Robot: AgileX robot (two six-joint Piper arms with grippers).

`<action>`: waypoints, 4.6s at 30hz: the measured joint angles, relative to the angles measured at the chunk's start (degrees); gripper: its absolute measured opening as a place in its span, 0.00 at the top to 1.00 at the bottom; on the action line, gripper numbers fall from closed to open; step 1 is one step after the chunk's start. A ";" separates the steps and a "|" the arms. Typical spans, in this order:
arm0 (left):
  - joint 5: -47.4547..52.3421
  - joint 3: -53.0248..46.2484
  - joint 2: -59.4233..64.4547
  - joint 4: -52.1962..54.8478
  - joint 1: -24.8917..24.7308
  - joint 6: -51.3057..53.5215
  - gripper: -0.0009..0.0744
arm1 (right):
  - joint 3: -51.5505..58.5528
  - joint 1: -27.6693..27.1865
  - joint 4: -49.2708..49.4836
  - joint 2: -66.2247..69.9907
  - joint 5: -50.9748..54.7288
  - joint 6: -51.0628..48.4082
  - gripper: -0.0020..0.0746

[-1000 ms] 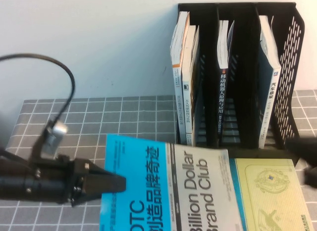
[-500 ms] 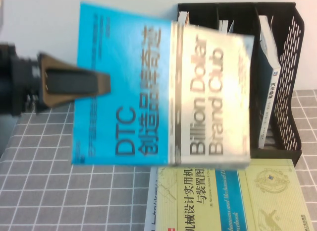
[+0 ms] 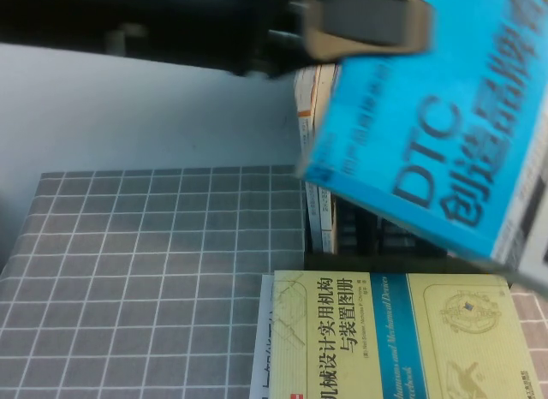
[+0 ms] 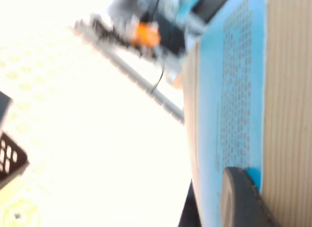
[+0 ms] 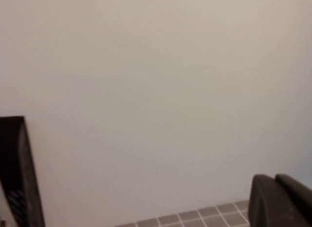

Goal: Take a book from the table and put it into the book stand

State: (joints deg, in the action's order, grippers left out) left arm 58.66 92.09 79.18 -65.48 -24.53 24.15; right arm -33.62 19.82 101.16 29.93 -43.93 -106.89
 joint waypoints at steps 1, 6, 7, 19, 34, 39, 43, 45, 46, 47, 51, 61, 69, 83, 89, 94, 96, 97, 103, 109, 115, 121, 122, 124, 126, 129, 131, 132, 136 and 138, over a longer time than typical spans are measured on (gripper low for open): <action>-0.81 1.94 2.16 2.19 -1.80 -1.63 0.74 | 0.00 0.00 0.47 -0.62 2.45 -2.04 0.98; -1.40 12.51 13.63 12.64 -5.44 -9.32 0.74 | 0.00 0.02 0.70 -2.95 14.16 -4.77 0.98; -1.40 15.30 16.13 14.43 -5.44 -10.88 0.74 | 0.00 0.02 0.70 -3.22 15.55 -4.77 0.98; -2.60 50.97 39.52 27.24 -5.83 -33.79 0.74 | 0.00 0.22 0.70 -4.24 7.90 -5.87 0.98; -4.33 56.99 43.89 70.17 -17.39 -54.71 0.74 | 8.47 0.31 0.70 -4.22 25.13 4.61 0.98; -6.77 56.99 43.89 83.69 -21.48 -59.96 0.74 | 13.43 0.31 0.40 -2.87 32.91 11.20 0.98; -8.73 56.99 43.89 92.24 -24.06 -63.23 0.74 | 17.17 0.31 0.26 -2.34 35.53 13.63 0.98; -9.60 56.99 43.89 94.90 -24.84 -64.15 0.74 | 18.58 0.31 0.22 -2.32 35.81 14.38 0.98; -9.61 56.99 43.89 95.93 -24.97 -64.58 0.74 | 19.20 0.31 0.22 -2.32 35.95 14.73 0.98; -9.69 56.99 43.89 96.68 -25.11 -65.18 0.74 | 19.66 0.31 0.22 -2.32 36.09 15.03 0.98; -8.54 56.99 43.89 98.35 -25.42 -68.03 0.74 | 20.32 0.31 0.13 -2.32 37.25 15.37 0.98; -3.40 59.32 43.78 94.24 -25.42 -69.92 0.74 | 20.40 0.31 0.09 -2.32 38.76 14.82 0.98; 0.23 62.83 41.02 95.27 -25.42 -67.36 0.74 | 20.40 0.31 0.00 -2.32 38.76 14.44 0.98; -6.83 63.18 46.31 94.90 -25.42 -66.87 0.74 | 20.40 0.31 -0.19 -2.32 42.48 15.85 0.98; -6.93 63.18 48.71 94.51 -25.42 -66.65 0.74 | 20.40 0.31 -0.31 -2.32 43.93 16.07 0.98; -7.50 63.18 50.87 94.43 -25.42 -66.50 0.74 | 20.40 0.31 -0.41 -2.32 43.14 16.16 0.98; -7.76 63.18 52.25 93.54 -25.42 -66.40 0.74 | 20.40 0.31 -0.41 -2.32 40.41 16.16 0.98; -7.76 63.18 52.77 93.04 -25.42 -66.25 0.74 | 20.40 0.31 -0.41 -2.32 38.59 16.16 0.98; -8.51 63.18 55.22 87.46 -24.28 -61.44 0.75 | 20.40 0.31 -0.30 -2.32 26.92 15.83 0.98; -9.91 63.34 55.55 73.43 -19.50 -55.76 0.43 | 20.40 0.31 -0.19 -2.22 31.58 16.15 0.98; -7.90 63.32 52.53 57.91 -11.86 -52.41 0.37 | 20.40 0.31 -0.32 1.79 41.75 16.65 0.98; 0.96 63.32 44.28 44.75 -5.81 -39.56 0.71 | 20.40 0.31 -0.39 15.56 48.90 15.87 0.98; 2.81 63.32 42.56 44.10 -5.17 -37.58 0.80 | 20.40 0.31 -0.44 18.63 50.69 15.27 0.98; 7.47 63.46 39.06 44.19 -4.66 -32.60 0.91 | 19.76 0.31 -0.93 24.16 53.84 13.98 0.98; 11.18 63.72 36.06 46.57 -4.53 -29.19 0.95 | 18.57 0.31 -1.35 29.89 56.61 13.53 0.98; 13.21 63.79 31.33 50.19 -4.53 -26.60 0.98 | 16.00 0.31 -4.42 36.58 59.19 15.61 0.98; 13.72 63.84 27.83 52.58 -4.53 -24.65 0.98 | 14.12 0.31 -9.97 40.43 60.72 20.03 0.98; 13.72 63.84 26.07 53.55 -4.53 -23.10 0.98 | 12.99 0.31 -14.42 41.99 62.06 23.54 0.98; 13.72 62.51 18.88 57.66 -4.53 -16.96 0.99 | 6.88 0.31 -40.11 45.78 72.86 42.26 0.98; 13.72 59.58 14.89 59.31 -4.53 -15.66 0.99 | 2.04 0.31 -54.99 46.85 81.71 52.78 0.98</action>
State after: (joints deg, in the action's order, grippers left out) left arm 72.37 151.67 94.07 -6.17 -29.06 8.50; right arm -31.58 20.13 46.17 76.78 37.78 -54.11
